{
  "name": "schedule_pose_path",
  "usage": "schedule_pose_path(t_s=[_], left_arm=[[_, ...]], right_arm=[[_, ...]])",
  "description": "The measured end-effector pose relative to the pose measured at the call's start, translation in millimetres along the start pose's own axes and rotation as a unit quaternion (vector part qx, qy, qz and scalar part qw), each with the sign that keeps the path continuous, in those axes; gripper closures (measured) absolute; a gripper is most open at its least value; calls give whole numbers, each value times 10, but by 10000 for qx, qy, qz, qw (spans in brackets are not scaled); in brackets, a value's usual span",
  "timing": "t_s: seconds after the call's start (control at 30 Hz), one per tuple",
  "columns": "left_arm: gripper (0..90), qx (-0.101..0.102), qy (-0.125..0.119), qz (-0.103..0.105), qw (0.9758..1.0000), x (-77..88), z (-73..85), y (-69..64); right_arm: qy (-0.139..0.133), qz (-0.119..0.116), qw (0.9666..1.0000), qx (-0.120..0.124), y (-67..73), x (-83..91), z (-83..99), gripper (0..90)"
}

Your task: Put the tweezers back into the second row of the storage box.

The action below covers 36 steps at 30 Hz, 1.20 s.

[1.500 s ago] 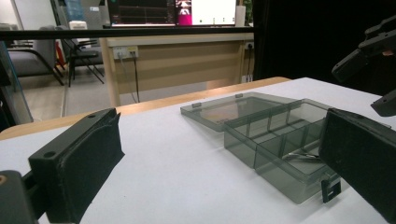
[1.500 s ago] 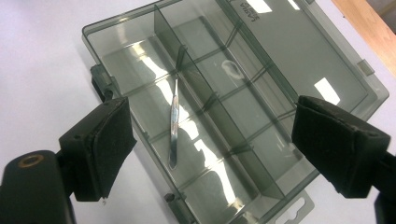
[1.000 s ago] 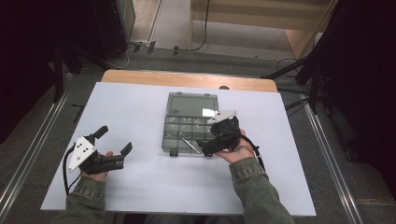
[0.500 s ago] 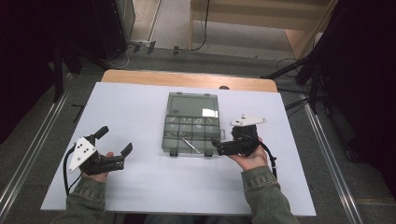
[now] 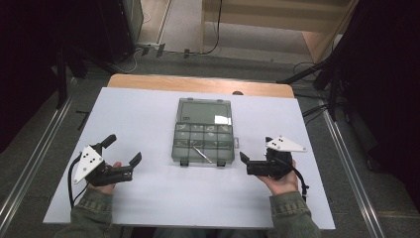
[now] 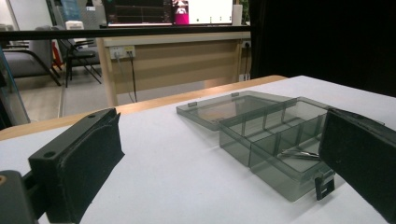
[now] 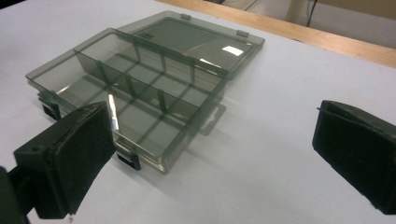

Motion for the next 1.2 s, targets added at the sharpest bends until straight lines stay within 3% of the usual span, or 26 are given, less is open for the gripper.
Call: schedule_pose_path(t_s=[0.07,0.13,0.5,0.83,0.93,1.2], left_arm=[[0,2,14,0,10000,-1,1,-3],[0,-7,14,7,10000,-3,1,-6],[0,-5,23,25,10000,-6,3,-18],[0,-25,36,38,10000,-10,6,-20],[0,-27,46,51,10000,-6,5,-25],[0,-29,88,131,9999,-9,18,-56]], right_arm=[[-235,18,9997,39,-10,29,67,0],[-190,77,9998,-22,-24,46,101,0],[-634,188,9978,-91,-76,144,245,0],[-700,256,9972,-45,-75,149,517,0],[-709,393,9967,50,-66,130,647,0],[-938,327,9950,-80,-68,172,679,0]])
Point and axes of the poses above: each handheld gripper's, and its own axes: x roughly backward along the jaws, z roughly out of its underside, y roughly to its left, the point moved 1 cm from there along -x, roughly forward along the jaws, and after that the axes turned 13 degrees about -z, right-handed, at the moved point
